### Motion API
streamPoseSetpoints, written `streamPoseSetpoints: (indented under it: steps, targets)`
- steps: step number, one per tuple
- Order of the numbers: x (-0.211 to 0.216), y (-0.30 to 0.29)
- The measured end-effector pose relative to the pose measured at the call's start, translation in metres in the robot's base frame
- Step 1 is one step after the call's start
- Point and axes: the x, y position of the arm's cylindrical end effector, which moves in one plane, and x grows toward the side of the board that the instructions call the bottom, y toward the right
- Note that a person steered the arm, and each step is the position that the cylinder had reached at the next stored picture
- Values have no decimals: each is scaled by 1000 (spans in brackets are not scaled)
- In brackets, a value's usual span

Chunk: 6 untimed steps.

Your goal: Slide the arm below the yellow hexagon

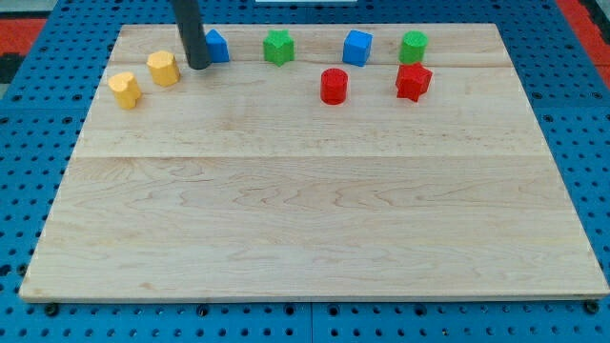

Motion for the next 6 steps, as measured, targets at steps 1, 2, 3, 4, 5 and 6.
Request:
streamPoseSetpoints:
  steps: [1,2,3,4,5,6]
  targets:
    - [38,15]
    - [66,12]
    - [71,7]
    - [82,-4]
    - [91,3]
    - [93,5]
